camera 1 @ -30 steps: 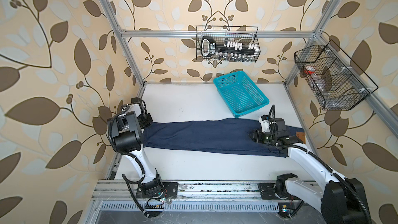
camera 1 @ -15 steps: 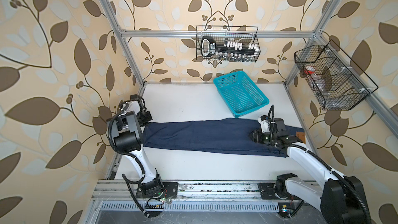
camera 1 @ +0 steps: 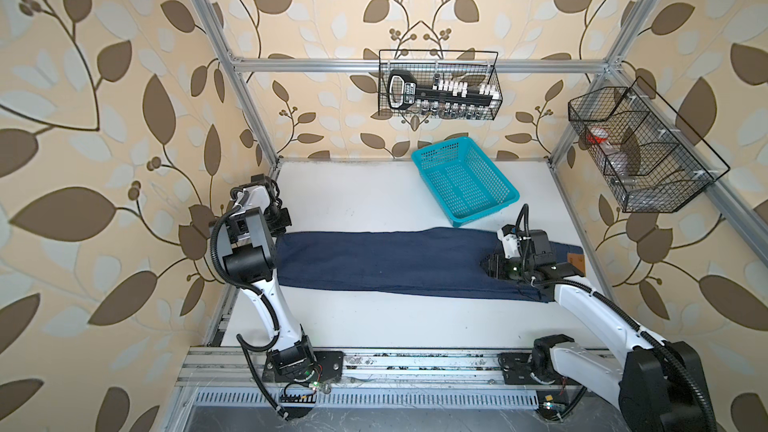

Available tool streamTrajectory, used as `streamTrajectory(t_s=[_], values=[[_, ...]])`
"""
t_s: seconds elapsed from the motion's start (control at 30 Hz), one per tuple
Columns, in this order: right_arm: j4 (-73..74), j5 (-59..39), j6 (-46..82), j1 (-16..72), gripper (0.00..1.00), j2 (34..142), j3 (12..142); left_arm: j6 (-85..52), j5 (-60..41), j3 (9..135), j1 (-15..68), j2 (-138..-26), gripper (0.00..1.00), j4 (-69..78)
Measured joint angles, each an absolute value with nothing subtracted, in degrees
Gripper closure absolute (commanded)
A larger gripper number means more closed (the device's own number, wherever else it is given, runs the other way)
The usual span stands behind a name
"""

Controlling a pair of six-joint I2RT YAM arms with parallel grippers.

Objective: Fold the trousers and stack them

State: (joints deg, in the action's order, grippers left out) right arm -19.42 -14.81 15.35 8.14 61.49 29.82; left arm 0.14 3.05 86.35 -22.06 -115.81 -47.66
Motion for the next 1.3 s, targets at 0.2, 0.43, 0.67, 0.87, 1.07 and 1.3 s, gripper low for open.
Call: streamTrajectory(t_s=[0.2, 0.43, 0.67, 0.87, 1.07, 1.3], values=[[-21.21, -14.61, 14.85, 7.94, 0.39, 61.47, 30.33, -0.38, 5.41, 88.60, -22.06, -115.92, 0.46, -50.83], [-21.34, -14.57, 15.97, 6.39, 0.35, 61.45, 30.81, -2.55, 5.06, 90.43, -22.06, -112.79, 0.16, -56.03], [-21.19, -13.67, 18.96, 5.48, 0.33, 61.47, 30.81, -5.34, 5.76, 82.50, -22.63, -105.14, 0.04, -58.26], [-20.69, -12.82, 20.34, 5.50, 0.32, 61.25, 30.13, -6.13, 5.91, 75.50, -26.85, -104.25, 0.05, -56.73], [-20.75, -12.19, 20.82, 5.50, 0.31, 59.59, 28.64, -6.20, 6.46, 74.04, -28.69, -105.49, 0.05, -53.21], [-20.73, -12.01, 20.82, 5.50, 0.30, 58.54, 28.56, -6.94, 5.52, 72.07, -28.53, -107.87, 0.15, -48.93]])
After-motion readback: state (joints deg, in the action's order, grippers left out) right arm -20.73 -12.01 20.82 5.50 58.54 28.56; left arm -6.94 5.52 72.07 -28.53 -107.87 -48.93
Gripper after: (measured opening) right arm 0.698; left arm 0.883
